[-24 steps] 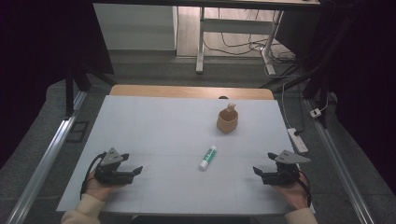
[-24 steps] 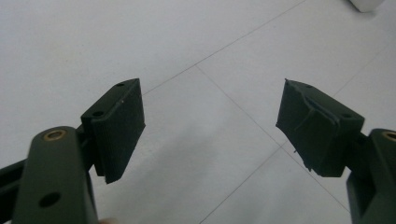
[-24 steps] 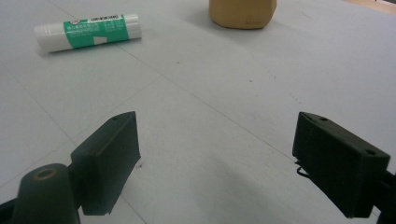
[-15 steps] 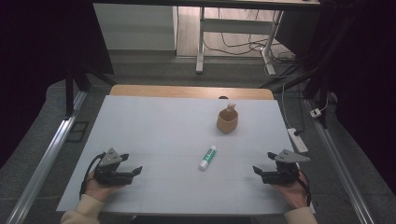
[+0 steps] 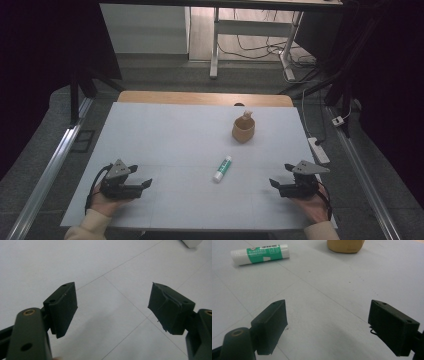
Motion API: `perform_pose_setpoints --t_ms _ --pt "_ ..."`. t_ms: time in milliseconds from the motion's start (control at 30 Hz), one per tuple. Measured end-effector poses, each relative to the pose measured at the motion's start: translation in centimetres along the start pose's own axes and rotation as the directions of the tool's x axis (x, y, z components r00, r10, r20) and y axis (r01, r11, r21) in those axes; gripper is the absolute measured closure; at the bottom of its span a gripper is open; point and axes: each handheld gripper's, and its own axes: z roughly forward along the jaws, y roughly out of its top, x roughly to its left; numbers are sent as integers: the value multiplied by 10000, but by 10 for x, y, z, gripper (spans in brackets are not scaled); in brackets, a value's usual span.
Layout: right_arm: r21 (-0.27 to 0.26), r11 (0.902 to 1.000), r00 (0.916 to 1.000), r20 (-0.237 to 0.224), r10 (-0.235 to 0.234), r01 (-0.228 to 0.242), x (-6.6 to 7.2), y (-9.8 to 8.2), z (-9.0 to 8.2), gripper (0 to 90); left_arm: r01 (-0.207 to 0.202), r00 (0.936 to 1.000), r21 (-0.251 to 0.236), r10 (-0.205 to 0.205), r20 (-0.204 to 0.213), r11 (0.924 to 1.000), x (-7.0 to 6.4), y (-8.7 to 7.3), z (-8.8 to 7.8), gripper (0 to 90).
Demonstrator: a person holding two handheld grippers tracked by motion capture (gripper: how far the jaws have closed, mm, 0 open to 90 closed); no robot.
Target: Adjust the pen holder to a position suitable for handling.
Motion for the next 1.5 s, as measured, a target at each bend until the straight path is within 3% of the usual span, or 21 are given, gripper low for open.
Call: perform_pose_setpoints --t_ms 600,1200,1500 --pt "48 10000 9999 -109 78 -78 -1 4 4 182 28 10000 -16 -28 -8 10000 0 0 -1 226" --pt "-76 9995 9995 -44 317 -317 -11 29 10 205 -39 10000 41 39 28 10000 0 0 0 226" --pt "-14 9982 9982 46 596 -596 -22 47 23 224 -49 10000 85 49 34 10000 0 0 1 226"
